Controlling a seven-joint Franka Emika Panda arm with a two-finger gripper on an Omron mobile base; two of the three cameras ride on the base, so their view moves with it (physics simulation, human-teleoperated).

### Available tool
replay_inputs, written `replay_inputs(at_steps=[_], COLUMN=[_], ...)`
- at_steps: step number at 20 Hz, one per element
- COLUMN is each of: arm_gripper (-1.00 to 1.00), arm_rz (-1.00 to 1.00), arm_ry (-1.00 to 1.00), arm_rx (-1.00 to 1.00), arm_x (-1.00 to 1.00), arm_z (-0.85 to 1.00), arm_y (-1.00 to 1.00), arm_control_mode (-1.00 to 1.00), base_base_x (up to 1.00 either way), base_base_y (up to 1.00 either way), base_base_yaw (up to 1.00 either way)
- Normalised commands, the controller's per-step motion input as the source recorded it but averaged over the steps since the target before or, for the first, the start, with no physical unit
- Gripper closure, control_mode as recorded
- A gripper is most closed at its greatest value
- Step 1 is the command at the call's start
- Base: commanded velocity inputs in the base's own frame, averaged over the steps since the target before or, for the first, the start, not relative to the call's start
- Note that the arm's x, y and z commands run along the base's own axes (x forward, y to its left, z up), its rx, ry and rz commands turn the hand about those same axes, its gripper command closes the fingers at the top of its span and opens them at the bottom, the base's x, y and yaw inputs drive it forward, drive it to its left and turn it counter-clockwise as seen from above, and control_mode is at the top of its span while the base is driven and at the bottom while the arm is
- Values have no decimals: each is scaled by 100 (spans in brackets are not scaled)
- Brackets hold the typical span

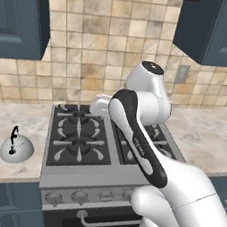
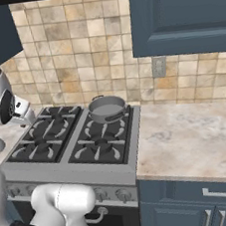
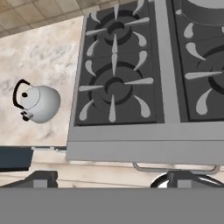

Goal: Pick the kettle from the counter and place it on a stove burner. Then turn the burner on.

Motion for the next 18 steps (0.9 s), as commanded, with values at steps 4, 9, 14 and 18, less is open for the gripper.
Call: replay_inputs(at_steps=[4, 9, 14, 18], arm_gripper=[-100, -100, -100, -100], arm_rz=[0, 3, 5, 7], arm_ry=[0, 0, 0, 0], arm_rx=[5, 6, 1, 1], arm_x=[0, 0, 11, 10], arm_z=[0, 0, 0, 0], arm_y=[54, 54, 92, 94], arm_control_mode=[-100, -100, -100, -100], base_base_x=[0, 0, 0, 0], base_base_y=[0, 0, 0, 0], base_base_yaw=[0, 0, 0, 0])
